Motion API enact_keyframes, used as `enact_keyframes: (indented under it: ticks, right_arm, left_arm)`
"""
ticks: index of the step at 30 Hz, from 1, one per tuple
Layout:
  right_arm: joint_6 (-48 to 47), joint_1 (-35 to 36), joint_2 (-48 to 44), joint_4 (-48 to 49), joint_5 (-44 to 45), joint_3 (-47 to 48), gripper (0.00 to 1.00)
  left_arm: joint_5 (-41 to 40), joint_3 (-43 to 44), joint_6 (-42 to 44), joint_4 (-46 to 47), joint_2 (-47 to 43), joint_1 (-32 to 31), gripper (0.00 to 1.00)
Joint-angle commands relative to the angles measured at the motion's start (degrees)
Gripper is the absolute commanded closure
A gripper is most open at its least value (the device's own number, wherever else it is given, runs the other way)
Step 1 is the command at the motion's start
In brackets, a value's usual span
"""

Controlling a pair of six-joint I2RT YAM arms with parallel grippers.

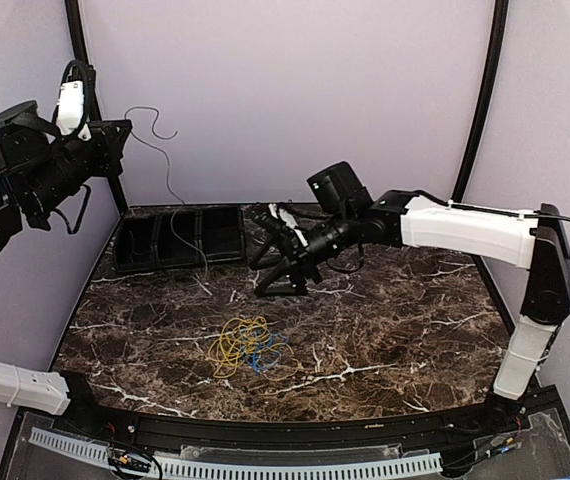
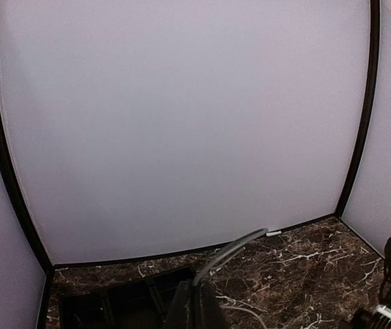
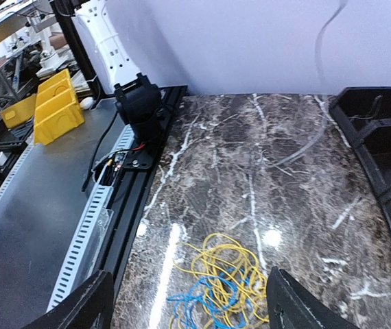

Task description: Untangle the cables

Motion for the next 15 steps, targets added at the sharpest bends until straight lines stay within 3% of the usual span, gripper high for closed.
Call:
enact_keyframes:
  ticks: [1,7,15]
  right_arm:
    - [-4.86,-5.58,-4.48,-3.42,3.42,-7.34,0.22]
    - [-5.64,-17.56,-13.78,-2.49,3.97,-21.83,0.23]
    - [-1.42,-36.06,-28.33,9.37,3.86,-40.32,0.23]
  left_arm:
    - [-2.75,-1.93,3.11,1.50,1.67,0.37,1.00]
    - [4.18,-0.59,1.40,-1.05,3.89,8.70,1.00]
    - [11.29,4.14,-0.85,-6.53,11.66,23.25,1.00]
